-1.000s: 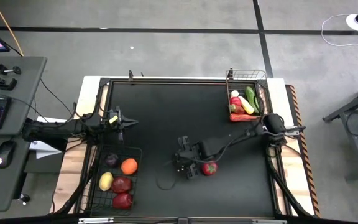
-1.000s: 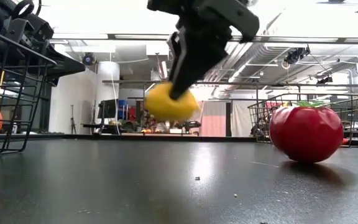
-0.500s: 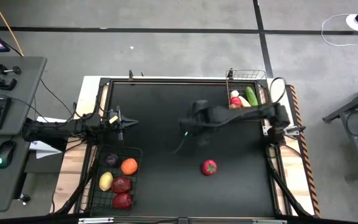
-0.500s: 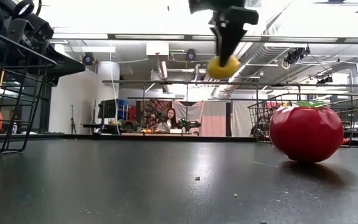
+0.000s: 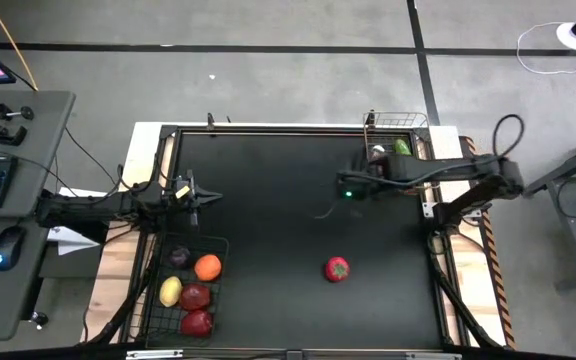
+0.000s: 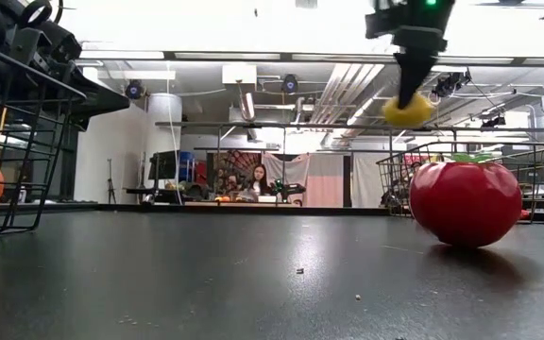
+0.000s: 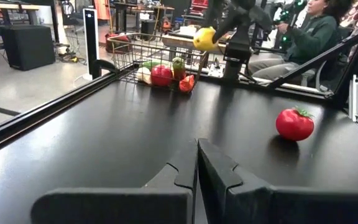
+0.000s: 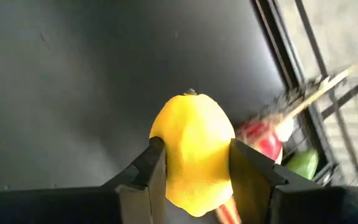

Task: Sort produce into baskets
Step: Put the lemon into the left wire basket

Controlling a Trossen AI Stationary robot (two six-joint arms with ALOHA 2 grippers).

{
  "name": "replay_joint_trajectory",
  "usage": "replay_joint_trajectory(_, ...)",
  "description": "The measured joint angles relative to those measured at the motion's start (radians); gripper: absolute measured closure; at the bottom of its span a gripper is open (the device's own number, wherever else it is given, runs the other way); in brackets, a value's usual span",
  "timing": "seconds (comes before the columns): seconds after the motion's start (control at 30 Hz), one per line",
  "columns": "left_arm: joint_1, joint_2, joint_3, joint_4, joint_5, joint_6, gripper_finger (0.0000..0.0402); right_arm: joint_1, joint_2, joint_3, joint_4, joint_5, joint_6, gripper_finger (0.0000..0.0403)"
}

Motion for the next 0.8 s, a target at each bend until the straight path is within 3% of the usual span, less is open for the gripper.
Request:
replay_joint_trajectory(0.23,0.000,0.000,0.000,0.000,0.000,0.000,0.0401,0.054,-0.127,-0.195,0.109,-0.046,0.202,0.0277)
replay_joint_trajectory(0.33,0.000,0.000,0.000,0.000,0.000,0.000,0.0401,0.090,-0.147,-0.290,0.365,-0.154,0.283,0.0277)
replay_joint_trajectory(0.43,0.000,0.000,0.000,0.000,0.000,0.000,0.0401,0.137,-0.128,-0.405,0.801,-0.247,0.349,0.0277)
replay_joint_trajectory(0.57,0.000,0.000,0.000,0.000,0.000,0.000,0.0401,0.198,0.003,-0.529,1.496,-0.227,0.444,0.0277)
replay_joint_trajectory(0.63,0.000,0.000,0.000,0.000,0.000,0.000,0.0401,0.218,0.118,-0.526,1.730,-0.197,0.481,0.0277)
replay_joint_trajectory(0.73,0.000,0.000,0.000,0.000,0.000,0.000,0.0401,0.239,0.304,-0.412,1.887,-0.188,0.512,0.0277)
replay_joint_trajectory(0.8,0.000,0.000,0.000,0.000,0.000,0.000,0.0401,0.249,0.427,-0.275,1.916,-0.243,0.514,0.0277)
